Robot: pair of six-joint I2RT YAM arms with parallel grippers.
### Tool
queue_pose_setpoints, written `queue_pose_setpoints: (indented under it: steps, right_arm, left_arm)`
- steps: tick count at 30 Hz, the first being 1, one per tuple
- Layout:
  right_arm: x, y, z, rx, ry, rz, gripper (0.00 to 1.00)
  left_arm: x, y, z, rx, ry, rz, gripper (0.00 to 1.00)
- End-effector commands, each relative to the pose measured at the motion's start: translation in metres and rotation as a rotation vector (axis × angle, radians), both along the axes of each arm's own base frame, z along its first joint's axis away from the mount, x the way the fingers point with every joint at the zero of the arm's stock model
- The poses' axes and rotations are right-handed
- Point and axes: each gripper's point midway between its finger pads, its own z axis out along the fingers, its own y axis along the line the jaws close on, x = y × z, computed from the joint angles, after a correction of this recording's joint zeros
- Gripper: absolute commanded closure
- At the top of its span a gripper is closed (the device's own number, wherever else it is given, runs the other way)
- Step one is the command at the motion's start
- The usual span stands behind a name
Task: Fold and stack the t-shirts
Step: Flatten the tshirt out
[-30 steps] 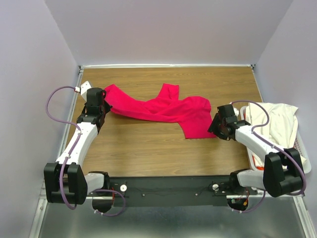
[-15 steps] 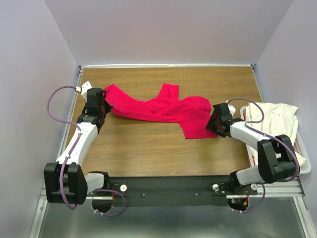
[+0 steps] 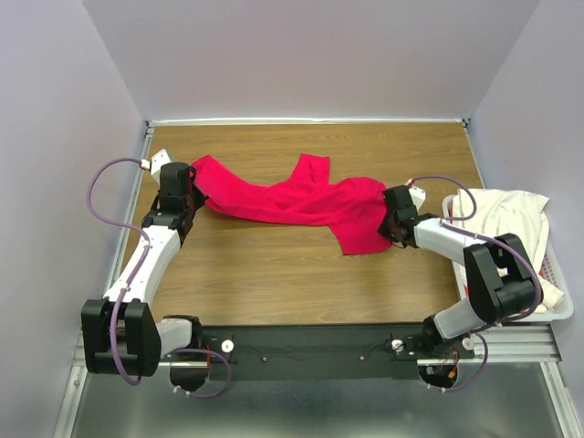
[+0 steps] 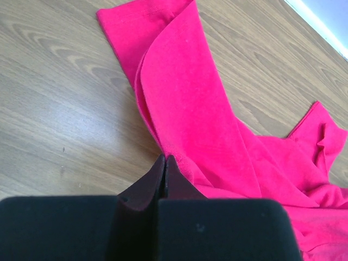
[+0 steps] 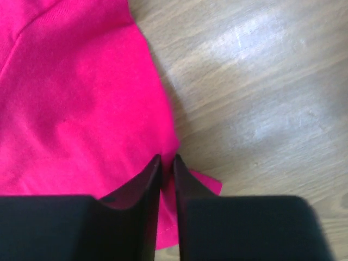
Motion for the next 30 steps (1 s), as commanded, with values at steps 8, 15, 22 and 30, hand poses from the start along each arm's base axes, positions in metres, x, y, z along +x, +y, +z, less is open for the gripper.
queue_pose_setpoints:
  steps: [8, 15, 22, 30]
  right_arm:
    - [-0.011, 0.012, 0.021, 0.047, 0.000, 0.055, 1.00]
    - [0.015, 0.021, 0.153, 0.118, -0.277, 0.081, 1.00]
    - [0.008, 0.010, 0.331, 0.148, -0.633, 0.103, 1.00]
    - [-0.056, -0.011, 0.506, 0.194, -1.011, 0.145, 1.00]
  left_arm:
    - [0.005, -0.001, 0.014, 0.017, -0.039, -0.038, 1.00]
    - [0.006, 0.001, 0.060, 0.064, -0.115, -0.061, 1.00]
    - [-0.014, -0.001, 0.165, 0.070, -0.333, -0.080, 1.00]
    - [-0.078, -0.016, 0.304, 0.003, -0.681, -0.152, 1.00]
